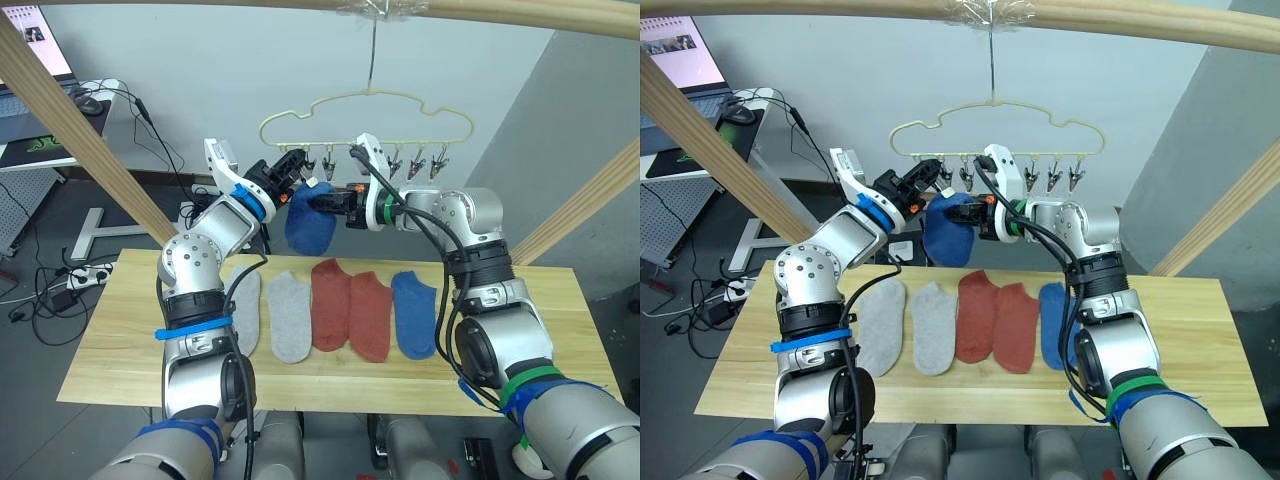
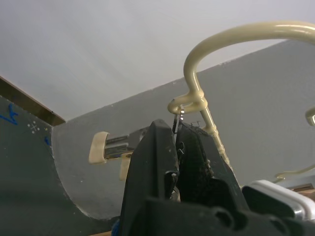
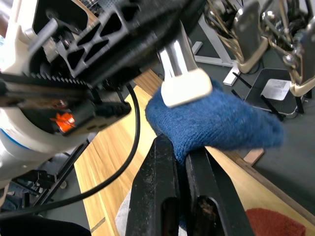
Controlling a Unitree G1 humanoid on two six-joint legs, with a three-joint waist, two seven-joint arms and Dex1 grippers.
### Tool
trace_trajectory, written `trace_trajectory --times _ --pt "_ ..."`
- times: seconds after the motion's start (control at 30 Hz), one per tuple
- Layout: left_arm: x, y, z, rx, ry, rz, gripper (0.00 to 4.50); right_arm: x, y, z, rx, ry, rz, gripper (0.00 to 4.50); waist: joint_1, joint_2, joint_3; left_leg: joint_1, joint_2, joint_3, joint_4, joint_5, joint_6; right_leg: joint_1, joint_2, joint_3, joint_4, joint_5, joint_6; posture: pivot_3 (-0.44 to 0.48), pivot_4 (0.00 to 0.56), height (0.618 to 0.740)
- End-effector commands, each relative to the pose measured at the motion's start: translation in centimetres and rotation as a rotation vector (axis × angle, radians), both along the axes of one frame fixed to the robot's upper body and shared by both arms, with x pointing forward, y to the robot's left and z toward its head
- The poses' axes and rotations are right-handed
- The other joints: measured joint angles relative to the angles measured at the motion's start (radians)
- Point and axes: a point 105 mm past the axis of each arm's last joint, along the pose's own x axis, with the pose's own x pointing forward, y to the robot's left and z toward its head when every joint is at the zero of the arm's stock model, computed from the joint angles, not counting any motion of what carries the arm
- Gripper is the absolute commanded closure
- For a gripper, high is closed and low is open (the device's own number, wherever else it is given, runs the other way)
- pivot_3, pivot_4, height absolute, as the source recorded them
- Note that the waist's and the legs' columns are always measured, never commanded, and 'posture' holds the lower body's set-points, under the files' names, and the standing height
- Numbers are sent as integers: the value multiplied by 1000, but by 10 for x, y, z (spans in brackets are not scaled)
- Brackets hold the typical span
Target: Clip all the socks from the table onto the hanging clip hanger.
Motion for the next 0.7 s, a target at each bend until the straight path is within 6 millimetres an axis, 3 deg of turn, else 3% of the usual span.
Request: trace_trajectory --times 0.03,0.07,0.27,0.53,0.63,0.7 --pt "-5 -4 10 9 -58 -13 4390 -2 5 19 31 -63 27 4463 0 0 0 0 0 0 0 0 0 0 0 0 0 0 0 101 156 740" --pt "-5 -4 10 7 -60 -12 4390 -2 5 19 32 -63 27 4463 0 0 0 0 0 0 0 0 0 0 0 0 0 0 0 101 156 740" --pt "-5 -4 10 -6 -57 -19 2537 -3 6 19 35 -61 30 4500 0 0 0 0 0 0 0 0 0 0 0 0 0 0 0 101 155 740" --pt "-9 -2 17 -5 -81 -33 2537 -4 6 14 35 -53 26 4500 2 0 0 0 0 0 0 0 0 0 0 0 0 0 0 107 158 740" --pt "-11 0 17 36 -94 -23 2492 -6 8 11 26 -52 32 3796 4 0 0 0 0 0 0 0 0 0 0 0 0 0 0 111 159 740" --pt "-13 1 17 67 -101 -14 2492 -7 8 7 17 -48 33 3037 5 0 0 0 0 0 0 0 0 0 0 0 0 0 0 118 164 740"
